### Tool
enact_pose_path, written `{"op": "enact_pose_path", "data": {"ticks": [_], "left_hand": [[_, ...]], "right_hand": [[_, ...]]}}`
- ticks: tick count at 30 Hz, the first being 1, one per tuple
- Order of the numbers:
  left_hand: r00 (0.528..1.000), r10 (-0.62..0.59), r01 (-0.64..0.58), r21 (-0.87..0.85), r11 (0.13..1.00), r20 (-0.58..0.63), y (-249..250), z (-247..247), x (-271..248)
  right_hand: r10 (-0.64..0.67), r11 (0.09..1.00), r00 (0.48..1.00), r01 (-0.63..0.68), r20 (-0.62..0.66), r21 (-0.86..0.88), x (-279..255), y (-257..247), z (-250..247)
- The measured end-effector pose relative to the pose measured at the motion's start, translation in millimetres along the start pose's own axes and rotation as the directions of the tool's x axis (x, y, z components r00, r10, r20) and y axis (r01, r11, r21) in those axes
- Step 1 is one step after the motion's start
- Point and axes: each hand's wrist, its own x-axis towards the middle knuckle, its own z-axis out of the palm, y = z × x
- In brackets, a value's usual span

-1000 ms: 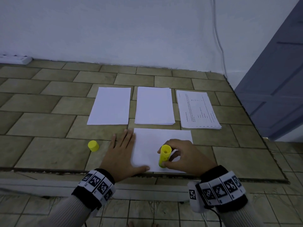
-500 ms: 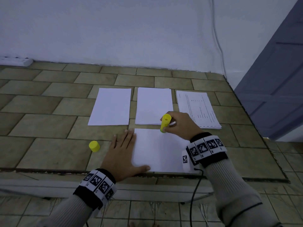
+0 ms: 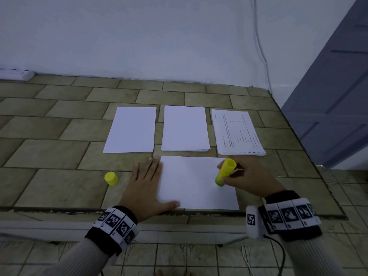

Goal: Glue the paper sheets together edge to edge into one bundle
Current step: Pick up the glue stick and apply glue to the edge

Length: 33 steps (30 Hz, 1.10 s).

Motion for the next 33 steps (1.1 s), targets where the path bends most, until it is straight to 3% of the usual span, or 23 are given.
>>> {"op": "enact_pose_path", "data": {"ticks": [8,14,25,33], "left_hand": [[1.0,-0.006,0.006,0.005,1.0,0.005,1,-1,0],[1.0,-0.004,0.003,0.013,1.0,0.008,0,-1,1],[1.0,0.002,-0.002,0.01,1.0,0.012,1,-1,0],[1.0,0.013,-0.013,0.009,1.0,-0.028,-2,4,1]], "right_hand": [[0.049,0.999,0.995,-0.05,0.083,0.003,-29,3,-7],[0.042,0.999,0.996,-0.042,0.076,-0.012,-28,-3,-6],[-0.019,0.977,0.997,0.004,-0.069,-0.213,29,9,-14],[-0.001,0.972,0.981,-0.046,-0.196,-0.232,48,6,-12]]}}
